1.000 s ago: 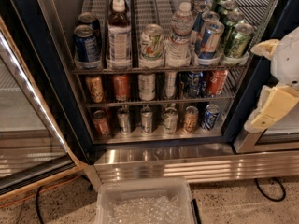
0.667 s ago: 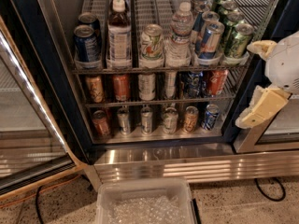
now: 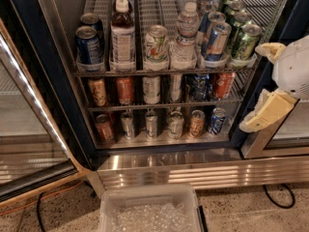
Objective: Pick redbull can from top shelf of fridge
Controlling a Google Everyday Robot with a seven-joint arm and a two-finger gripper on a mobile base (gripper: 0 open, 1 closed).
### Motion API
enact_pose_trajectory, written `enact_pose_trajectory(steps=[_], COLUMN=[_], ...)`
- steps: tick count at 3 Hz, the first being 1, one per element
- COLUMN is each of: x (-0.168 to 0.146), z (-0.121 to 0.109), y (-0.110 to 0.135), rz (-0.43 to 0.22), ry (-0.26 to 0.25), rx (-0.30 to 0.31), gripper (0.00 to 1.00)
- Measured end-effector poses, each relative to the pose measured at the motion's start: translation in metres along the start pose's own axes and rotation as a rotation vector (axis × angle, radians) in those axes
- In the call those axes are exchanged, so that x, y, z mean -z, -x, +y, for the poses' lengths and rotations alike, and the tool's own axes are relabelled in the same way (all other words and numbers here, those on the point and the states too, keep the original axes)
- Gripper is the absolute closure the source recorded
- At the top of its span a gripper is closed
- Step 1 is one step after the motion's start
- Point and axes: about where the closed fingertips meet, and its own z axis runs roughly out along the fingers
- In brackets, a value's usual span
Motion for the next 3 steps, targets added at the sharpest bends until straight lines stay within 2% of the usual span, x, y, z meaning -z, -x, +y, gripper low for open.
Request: enact_pose_trajectory(steps=[1, 2, 3], x=[-0.027, -0.046, -0.057], z=[-0.002, -0.024, -0.044], y=[-0.013, -0.019, -0.023], rz=[-0.072, -0.15, -0.216], ry=[-0.031, -0.129, -0.232], rx=[-0.18, -0.404, -0.525], gripper=[0.0, 0.0, 0.0])
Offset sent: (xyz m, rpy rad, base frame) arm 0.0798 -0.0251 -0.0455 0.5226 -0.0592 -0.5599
